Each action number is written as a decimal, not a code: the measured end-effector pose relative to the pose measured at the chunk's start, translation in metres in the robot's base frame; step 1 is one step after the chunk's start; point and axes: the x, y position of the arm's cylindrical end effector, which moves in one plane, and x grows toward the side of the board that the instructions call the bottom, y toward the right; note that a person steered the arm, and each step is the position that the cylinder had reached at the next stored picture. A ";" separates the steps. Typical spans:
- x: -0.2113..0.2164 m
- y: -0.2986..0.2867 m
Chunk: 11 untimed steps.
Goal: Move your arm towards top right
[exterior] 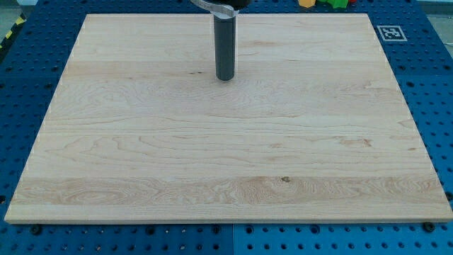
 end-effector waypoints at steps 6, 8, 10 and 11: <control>0.042 -0.020; -0.002 0.185; 0.155 0.174; 0.074 0.197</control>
